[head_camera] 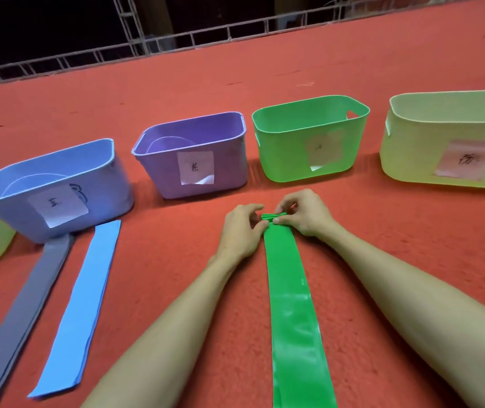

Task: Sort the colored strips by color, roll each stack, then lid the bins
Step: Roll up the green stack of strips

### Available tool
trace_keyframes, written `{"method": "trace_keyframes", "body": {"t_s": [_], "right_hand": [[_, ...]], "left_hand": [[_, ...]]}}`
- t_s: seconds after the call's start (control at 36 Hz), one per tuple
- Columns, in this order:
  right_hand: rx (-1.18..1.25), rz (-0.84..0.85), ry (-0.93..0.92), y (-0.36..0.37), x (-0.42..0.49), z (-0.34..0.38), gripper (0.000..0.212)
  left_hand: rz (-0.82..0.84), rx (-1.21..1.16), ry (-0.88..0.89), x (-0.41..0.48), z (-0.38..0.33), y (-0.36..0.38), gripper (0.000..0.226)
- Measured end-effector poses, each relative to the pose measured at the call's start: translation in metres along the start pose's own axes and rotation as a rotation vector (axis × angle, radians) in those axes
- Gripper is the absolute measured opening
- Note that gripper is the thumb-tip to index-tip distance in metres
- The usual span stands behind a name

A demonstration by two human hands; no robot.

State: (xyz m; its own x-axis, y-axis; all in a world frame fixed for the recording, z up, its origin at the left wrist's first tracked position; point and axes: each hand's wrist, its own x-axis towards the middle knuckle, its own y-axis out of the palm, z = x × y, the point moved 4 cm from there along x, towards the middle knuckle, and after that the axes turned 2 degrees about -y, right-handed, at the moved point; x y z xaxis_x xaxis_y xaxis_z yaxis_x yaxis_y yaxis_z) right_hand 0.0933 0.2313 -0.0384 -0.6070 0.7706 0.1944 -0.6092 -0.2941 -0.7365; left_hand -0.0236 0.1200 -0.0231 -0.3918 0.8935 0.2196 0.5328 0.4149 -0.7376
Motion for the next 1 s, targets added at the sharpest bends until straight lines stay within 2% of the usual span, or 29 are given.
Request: {"method": "trace_keyframes", "body": {"t_s": [0.14, 0.22, 0.44, 0.53, 0.64, 0.78, 0.92, 1.0], "right_hand": [[0.030, -0.037, -0.015, 0.000, 0.000, -0.003, 0.025], [0.056, -0.057, -0.042, -0.003, -0.005, -0.001, 0.018], [0.034, -0.005, -0.122, -0.013, -0.016, 0.004, 0.009], [-0.023, -0.015, -0.175, -0.015, -0.021, 0.006, 0.013], [-0.053, -0.015, -0.203, -0.014, -0.024, 0.009, 0.020], [-0.106, 0.013, -0.235, -0.015, -0.022, 0.014, 0.028], [-0.151, 0.060, -0.246, -0.015, -0.022, 0.017, 0.028], [-0.155, 0.069, -0.244, -0.015, -0.023, 0.017, 0.026]], "left_hand": [[-0.050, -0.007, 0.071, 0.014, 0.008, 0.009, 0.021], [-0.096, -0.020, 0.100, 0.016, 0.010, 0.010, 0.012], [-0.090, -0.004, 0.147, 0.016, 0.012, 0.012, 0.009], [-0.073, -0.021, 0.158, 0.015, 0.013, 0.012, 0.011], [-0.045, -0.064, 0.129, 0.014, 0.013, 0.011, 0.007], [-0.046, -0.083, 0.043, 0.019, 0.012, 0.009, 0.018], [-0.049, -0.070, -0.002, 0.019, 0.016, 0.010, 0.008], [-0.046, -0.056, 0.007, 0.019, 0.016, 0.010, 0.013]]}}
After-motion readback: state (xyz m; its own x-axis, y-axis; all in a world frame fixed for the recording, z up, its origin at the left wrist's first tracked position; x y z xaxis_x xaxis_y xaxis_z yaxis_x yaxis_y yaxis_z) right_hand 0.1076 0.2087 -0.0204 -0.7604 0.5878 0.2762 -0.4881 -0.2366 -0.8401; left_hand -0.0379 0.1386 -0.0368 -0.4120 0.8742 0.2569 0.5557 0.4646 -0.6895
